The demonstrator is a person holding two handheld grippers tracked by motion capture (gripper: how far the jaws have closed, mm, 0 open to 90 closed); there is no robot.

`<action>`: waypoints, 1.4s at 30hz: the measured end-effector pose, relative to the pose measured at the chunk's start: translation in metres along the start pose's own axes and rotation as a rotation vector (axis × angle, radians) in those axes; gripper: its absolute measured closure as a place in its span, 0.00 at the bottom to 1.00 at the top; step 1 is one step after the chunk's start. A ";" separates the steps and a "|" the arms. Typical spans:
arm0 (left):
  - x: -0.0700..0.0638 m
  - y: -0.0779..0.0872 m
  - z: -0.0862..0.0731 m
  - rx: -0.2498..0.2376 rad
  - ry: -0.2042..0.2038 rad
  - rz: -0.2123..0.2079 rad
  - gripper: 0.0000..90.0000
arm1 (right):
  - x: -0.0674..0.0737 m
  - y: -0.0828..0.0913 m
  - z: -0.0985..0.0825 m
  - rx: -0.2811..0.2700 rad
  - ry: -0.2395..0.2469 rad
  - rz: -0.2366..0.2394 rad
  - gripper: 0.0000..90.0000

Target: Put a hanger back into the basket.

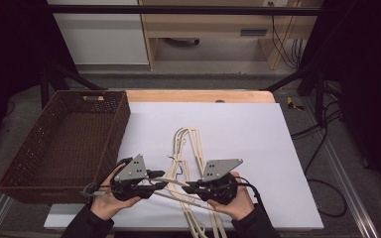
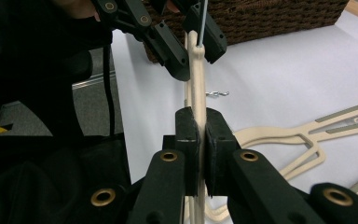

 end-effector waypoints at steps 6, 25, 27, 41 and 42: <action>-0.004 -0.001 -0.001 0.034 -0.028 0.000 0.82 | -0.004 0.001 -0.002 -0.005 -0.006 -0.036 0.90; -0.018 0.006 0.005 0.004 0.056 -0.038 0.96 | -0.014 0.018 -0.006 -0.156 -0.017 -0.194 0.44; -0.016 0.009 0.006 -0.003 0.066 -0.011 0.96 | -0.015 0.024 -0.006 -0.190 -0.031 -0.209 0.39; -0.009 0.056 0.031 -0.094 0.091 0.141 0.96 | -0.023 0.110 -0.033 -0.342 -0.128 -0.458 0.11; -0.006 0.063 0.036 -0.100 0.084 0.158 0.96 | -0.025 0.115 -0.037 -0.359 -0.139 -0.477 0.10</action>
Point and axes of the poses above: each handheld gripper's, and its own axes: y roughly backward along the jaws, z roughly out of its top, x roughly to its left, the point moved 1 cm from there along -y, roughly forward along the jaws, and after that the axes turned 9 degrees about z, right-handed, at the moved point
